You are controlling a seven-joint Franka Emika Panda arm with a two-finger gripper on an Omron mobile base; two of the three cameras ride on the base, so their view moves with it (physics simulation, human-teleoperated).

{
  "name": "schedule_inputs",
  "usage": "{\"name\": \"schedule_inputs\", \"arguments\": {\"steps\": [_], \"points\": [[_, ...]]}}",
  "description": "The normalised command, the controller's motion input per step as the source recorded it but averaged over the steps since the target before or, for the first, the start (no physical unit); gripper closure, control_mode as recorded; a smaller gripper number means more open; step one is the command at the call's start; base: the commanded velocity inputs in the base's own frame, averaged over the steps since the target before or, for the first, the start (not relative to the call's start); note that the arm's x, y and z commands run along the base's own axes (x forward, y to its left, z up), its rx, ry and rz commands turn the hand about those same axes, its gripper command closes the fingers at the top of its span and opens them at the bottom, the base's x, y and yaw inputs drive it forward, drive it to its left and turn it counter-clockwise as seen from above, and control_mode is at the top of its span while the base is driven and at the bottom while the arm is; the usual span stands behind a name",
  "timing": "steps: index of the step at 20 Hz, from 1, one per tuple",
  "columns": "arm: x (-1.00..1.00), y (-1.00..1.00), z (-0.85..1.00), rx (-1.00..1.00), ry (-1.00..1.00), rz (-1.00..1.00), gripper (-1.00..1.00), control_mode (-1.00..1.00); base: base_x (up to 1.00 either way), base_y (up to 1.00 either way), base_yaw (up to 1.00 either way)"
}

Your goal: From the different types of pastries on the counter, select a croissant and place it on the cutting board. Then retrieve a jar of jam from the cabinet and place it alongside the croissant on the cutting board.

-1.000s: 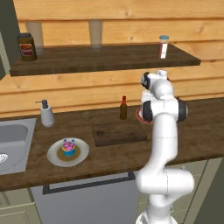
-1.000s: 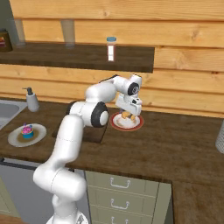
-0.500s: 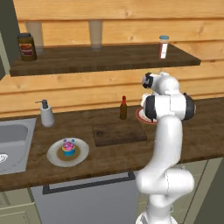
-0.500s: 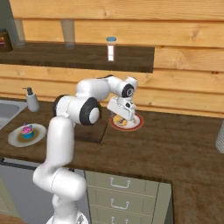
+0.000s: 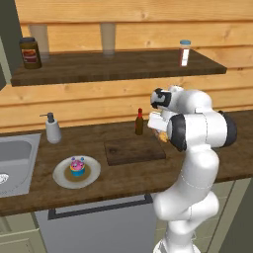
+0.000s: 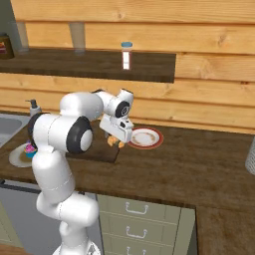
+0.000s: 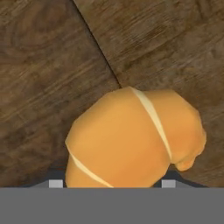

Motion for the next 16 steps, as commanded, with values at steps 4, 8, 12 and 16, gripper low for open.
{"name": "schedule_inputs", "arguments": {"steps": [4,8,12,16], "points": [[-0.03,0.93,-0.18,-0.06,0.00,0.02,1.00,-1.00,0.00,0.00,0.00],[0.28,0.23,-0.02,0.00,0.00,0.00,1.00,-1.00,0.00,0.00,0.00],[0.26,0.00,0.00,0.00,0.00,0.00,1.00,-1.00,0.00,0.00,0.00],[0.24,0.00,-0.01,0.00,0.00,0.00,1.00,-1.00,0.00,0.00,0.00]]}}
